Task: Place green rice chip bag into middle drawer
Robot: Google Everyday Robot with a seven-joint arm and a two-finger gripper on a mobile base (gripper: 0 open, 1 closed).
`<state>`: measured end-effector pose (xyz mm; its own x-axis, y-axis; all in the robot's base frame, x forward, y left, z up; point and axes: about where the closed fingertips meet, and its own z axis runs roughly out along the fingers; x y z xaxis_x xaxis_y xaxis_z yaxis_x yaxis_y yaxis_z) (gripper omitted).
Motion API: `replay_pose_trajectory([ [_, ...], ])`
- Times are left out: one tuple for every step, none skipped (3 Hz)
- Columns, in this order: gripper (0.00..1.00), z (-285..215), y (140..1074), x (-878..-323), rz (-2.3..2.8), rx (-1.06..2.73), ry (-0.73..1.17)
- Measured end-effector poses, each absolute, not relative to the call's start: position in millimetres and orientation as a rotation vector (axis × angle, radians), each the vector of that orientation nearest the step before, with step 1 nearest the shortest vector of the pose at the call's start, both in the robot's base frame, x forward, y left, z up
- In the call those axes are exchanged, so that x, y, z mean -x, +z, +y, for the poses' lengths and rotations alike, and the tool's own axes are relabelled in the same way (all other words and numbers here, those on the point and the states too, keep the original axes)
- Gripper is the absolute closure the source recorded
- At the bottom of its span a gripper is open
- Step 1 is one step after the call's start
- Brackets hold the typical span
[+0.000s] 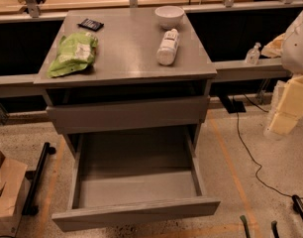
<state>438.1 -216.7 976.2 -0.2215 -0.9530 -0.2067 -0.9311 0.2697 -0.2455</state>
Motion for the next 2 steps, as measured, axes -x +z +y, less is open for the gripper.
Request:
replay_pose_trajectory([
  [0.00,-216.6,976.2,-438.1,2.232,1.725,-0.099],
  [0.00,-204.6,969.7,-448.1,2.206,1.714,-0.059],
])
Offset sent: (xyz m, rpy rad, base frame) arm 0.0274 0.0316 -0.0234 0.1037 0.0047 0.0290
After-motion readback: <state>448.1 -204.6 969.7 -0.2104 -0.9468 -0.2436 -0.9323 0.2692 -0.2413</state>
